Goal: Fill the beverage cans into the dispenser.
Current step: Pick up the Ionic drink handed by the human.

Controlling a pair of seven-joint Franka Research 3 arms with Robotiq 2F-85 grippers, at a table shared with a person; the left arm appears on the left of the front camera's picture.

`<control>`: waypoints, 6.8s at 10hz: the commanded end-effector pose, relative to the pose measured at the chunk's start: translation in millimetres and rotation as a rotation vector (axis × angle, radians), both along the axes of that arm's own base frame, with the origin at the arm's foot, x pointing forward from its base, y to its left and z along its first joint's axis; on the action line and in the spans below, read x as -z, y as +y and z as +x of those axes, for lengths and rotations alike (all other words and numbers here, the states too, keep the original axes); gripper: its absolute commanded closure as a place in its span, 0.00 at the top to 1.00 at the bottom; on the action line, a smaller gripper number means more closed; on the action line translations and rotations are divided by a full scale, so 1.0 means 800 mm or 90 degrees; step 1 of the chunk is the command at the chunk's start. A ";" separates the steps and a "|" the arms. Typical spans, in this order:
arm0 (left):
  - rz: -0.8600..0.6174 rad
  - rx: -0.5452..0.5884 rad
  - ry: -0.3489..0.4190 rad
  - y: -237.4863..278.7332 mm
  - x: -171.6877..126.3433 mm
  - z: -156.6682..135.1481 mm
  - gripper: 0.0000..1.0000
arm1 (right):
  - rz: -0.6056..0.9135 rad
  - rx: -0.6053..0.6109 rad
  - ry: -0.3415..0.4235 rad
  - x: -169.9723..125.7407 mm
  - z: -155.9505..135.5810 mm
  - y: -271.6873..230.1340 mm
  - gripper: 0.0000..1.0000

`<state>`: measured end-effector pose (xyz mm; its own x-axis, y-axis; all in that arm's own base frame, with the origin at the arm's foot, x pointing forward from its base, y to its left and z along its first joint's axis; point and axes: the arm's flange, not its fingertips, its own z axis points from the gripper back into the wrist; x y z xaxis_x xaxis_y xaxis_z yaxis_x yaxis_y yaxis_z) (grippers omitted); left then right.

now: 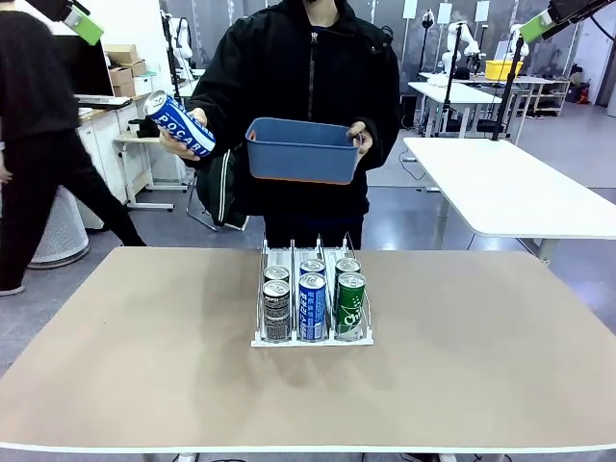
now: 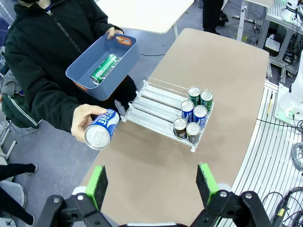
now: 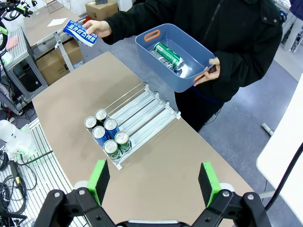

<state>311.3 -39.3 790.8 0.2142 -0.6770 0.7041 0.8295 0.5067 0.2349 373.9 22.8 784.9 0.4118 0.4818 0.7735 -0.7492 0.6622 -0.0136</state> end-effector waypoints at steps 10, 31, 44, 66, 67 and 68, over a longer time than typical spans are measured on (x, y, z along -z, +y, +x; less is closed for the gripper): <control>-0.008 0.005 0.003 0.000 0.001 0.001 1.00 | 0.002 0.004 -0.002 0.002 0.001 0.000 1.00; -0.041 -0.078 0.058 -0.024 0.132 0.159 1.00 | 0.002 0.004 -0.002 0.002 0.001 0.000 1.00; -0.083 -0.079 0.090 -0.021 0.162 0.186 1.00 | 0.002 0.004 -0.002 0.002 0.001 0.000 1.00; -0.031 -0.133 0.115 -0.026 0.151 0.184 0.37 | 0.002 0.004 -0.002 0.002 0.001 0.000 1.00; -0.030 -0.132 0.117 -0.026 0.152 0.185 0.17 | 0.002 0.004 -0.002 0.002 0.001 0.000 1.00; -0.041 -0.118 0.130 -0.026 0.152 0.185 0.37 | 0.002 0.004 -0.002 0.002 0.001 0.000 1.00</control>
